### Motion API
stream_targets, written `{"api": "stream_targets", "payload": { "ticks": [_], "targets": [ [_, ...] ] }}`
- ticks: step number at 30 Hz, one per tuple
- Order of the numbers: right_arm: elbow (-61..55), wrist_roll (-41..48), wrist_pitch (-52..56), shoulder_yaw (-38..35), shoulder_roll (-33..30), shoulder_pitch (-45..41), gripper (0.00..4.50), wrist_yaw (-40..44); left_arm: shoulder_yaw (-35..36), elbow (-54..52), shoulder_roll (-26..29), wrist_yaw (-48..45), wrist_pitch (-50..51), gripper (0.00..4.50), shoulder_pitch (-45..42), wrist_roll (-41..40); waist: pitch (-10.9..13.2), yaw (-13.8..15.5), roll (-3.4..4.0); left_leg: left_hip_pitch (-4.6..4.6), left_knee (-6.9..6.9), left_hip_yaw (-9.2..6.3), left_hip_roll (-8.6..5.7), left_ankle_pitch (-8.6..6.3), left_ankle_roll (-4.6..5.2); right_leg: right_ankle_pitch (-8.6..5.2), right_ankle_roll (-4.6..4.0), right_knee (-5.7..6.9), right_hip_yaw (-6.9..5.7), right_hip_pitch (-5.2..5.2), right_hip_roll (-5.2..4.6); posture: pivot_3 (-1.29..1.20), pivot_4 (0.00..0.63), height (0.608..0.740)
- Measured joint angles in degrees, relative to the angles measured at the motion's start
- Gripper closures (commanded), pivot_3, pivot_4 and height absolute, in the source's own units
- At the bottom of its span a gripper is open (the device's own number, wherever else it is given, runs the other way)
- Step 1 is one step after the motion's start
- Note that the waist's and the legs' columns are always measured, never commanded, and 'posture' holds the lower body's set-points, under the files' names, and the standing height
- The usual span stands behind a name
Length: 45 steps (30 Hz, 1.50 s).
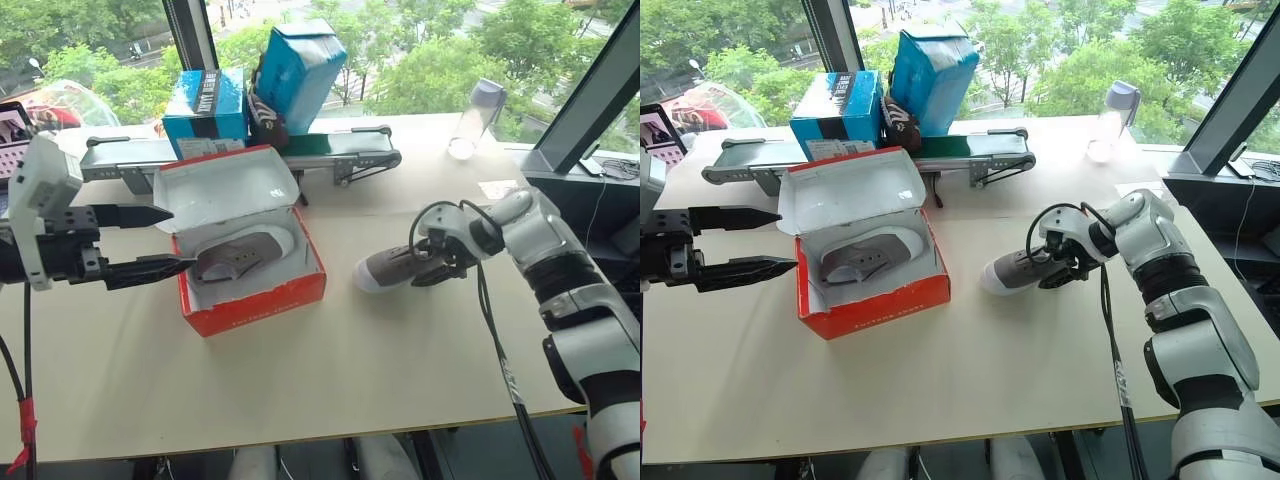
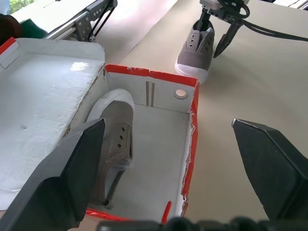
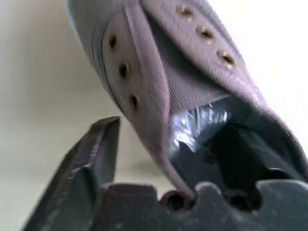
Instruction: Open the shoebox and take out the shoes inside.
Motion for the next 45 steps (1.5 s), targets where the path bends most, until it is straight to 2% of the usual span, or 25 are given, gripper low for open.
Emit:
{"api": "stream_targets", "payload": {
  "ticks": [6, 10, 11, 15, 19, 23, 27, 31, 35, 39, 45],
  "targets": [
    [-7.91, 3.71, 4.43, -3.25, -6.6, -6.11, 0.03, 5.02, 2.52, -0.52, 0.07, 0.05, 1.03, 0.0, 1.98, -0.01, 0.09, 0.02, 0.1, 0.01, 0.0, 0.01, 0.01, 0.0, 0.0, 0.0, 0.01, -0.01, 0.0, 0.0, -0.02, 0.0, 0.15, 0.74],
    [-11.91, 8.62, 6.97, -5.63, -6.46, -9.6, 0.03, 5.1, 4.6, -1.29, 0.24, 0.06, 1.26, 0.0, 3.62, 0.15, 0.09, -0.37, 0.1, 0.14, -0.04, 0.1, 0.02, 0.0, 0.0, 0.0, 0.01, 0.0, 0.06, 0.04, -0.01, 0.0, 0.15, 0.74],
    [-12.46, 9.44, 7.21, -6.27, -5.42, -9.86, 0.03, 5.1, 5.12, -1.29, 0.25, 0.07, 1.34, 0.0, 4.05, 0.43, 0.08, -0.51, 0.1, 0.16, -0.06, 0.12, 0.03, 0.0, 0.0, 0.0, 0.01, 0.01, 0.09, 0.03, 0.0, 0.0, 0.15, 0.74],
    [-16.46, 15.72, 8.52, -7.66, 6.54, -10.26, 0.03, 4.87, 9.34, -0.95, 0.53, 0.77, 1.95, 0.0, 6.66, 3.53, 0.08, -1.59, 0.09, 0.24, -0.08, 0.18, 0.04, 0.0, 0.0, 0.01, 0.01, 0.13, 0.22, 0.04, 0.03, 0.0, 0.15, 0.74],
    [-14.94, 15.27, 6.15, -6.0, 13.02, -10.3, 0.03, 2.57, 15.19, -0.15, 0.04, 0.71, 2.76, 0.0, 10.42, 5.9, 0.08, -1.12, 0.09, 0.02, -0.04, 0.18, 0.01, 0.0, 0.0, 0.02, 0.02, 0.06, 0.2, -0.08, -0.01, 0.0, 0.15, 0.74],
    [-8.91, 13.12, 2.06, -4.29, 19.49, -11.07, 0.03, -0.77, 22.14, 0.13, -2.02, -0.28, 3.08, 0.0, 16.73, 9.25, 0.07, -1.18, 0.08, 0.02, -0.05, 0.2, 0.0, 0.0, -0.01, 0.04, 0.03, 0.01, 0.2, -0.1, -0.04, 0.0, 0.15, 0.74],
    [-0.68, 11.26, -3.42, -2.66, 26.29, -13.55, 0.03, -1.07, 29.47, -0.19, -6.32, -1.26, 3.23, 0.0, 23.74, 11.99, 0.07, -1.69, 0.07, 0.13, -0.14, 0.29, 0.06, 0.0, -0.01, 0.08, -0.03, 0.07, 0.26, -0.1, 0.01, 0.0, 0.15, 0.74],
    [12.1, 8.93, -10.04, -2.48, 31.64, -18.29, 0.03, -3.12, 34.19, -1.87, -8.94, -1.55, 3.34, 0.0, 27.6, 12.48, 0.05, -1.42, 0.04, 0.17, -0.13, 0.29, 0.05, -0.01, -0.02, 0.13, -0.12, 0.02, 0.26, -0.05, -0.01, 0.0, 0.15, 0.74],
    [22.11, 6.76, -15.28, -2.82, 35.37, -22.69, 0.03, -6.9, 35.54, -3.71, -9.68, -1.15, 3.62, 0.0, 28.7, 12.19, -0.01, -1.37, -0.07, 0.2, -0.14, 0.29, 0.06, -0.01, -0.02, 0.12, -0.1, 0.01, 0.25, -0.01, -0.01, 0.0, 0.15, 0.74],
    [30.96, 2.69, -18.85, -2.82, 37.7, -25.07, 0.03, -15.2, 36.5, -5.22, -10.47, -0.23, 4.6, 0.0, 28.92, 11.05, -0.02, -1.58, -0.07, 0.2, -0.19, 0.29, 0.06, -0.02, -0.03, 0.14, -0.13, 0.01, 0.27, -0.04, -0.01, 0.0, 0.15, 0.74],
    [36.01, -3.05, -20.77, -2.45, 38.65, -25.77, 0.03, -22.04, 36.47, -6.36, -10.88, 1.33, 4.84, 0.0, 28.78, 9.72, -0.02, -1.62, -0.07, 0.2, -0.19, 0.29, 0.06, -0.02, -0.03, 0.15, -0.14, 0.02, 0.28, -0.05, 0.0, 0.0, 0.15, 0.74]
  ]
}}
